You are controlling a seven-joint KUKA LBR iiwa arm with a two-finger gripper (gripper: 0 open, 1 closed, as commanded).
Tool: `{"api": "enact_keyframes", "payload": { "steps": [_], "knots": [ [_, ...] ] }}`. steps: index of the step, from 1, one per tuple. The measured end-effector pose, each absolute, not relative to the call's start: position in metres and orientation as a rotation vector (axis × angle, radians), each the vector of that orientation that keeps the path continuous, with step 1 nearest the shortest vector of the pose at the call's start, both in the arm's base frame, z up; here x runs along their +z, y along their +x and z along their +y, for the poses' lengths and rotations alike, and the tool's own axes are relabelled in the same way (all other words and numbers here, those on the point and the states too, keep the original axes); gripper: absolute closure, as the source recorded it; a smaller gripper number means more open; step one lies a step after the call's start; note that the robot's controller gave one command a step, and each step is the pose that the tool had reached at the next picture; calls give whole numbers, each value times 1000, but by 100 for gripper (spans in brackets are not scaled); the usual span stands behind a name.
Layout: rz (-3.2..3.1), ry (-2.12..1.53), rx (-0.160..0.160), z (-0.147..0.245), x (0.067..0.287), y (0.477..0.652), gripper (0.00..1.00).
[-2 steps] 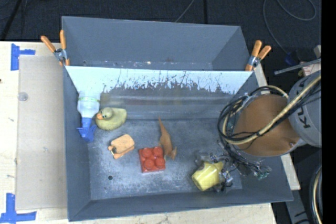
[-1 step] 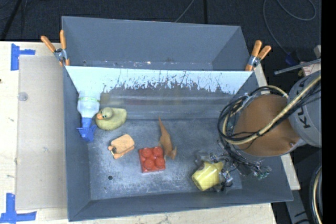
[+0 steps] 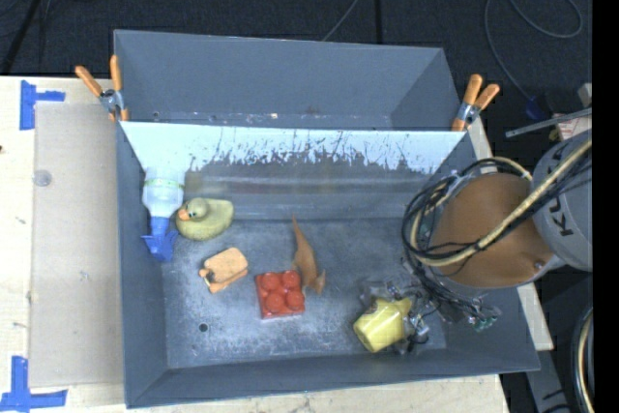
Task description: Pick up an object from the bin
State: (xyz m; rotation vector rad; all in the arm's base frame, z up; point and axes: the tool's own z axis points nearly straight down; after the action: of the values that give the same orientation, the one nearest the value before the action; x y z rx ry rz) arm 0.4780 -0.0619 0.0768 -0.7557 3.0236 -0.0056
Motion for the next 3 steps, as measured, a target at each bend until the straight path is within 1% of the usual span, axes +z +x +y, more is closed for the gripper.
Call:
{"api": "enact_keyframes", "payload": {
  "steps": [3],
  "knots": [
    [3034, -757, -1, -61, 98, 475, 100]
  ]
}}
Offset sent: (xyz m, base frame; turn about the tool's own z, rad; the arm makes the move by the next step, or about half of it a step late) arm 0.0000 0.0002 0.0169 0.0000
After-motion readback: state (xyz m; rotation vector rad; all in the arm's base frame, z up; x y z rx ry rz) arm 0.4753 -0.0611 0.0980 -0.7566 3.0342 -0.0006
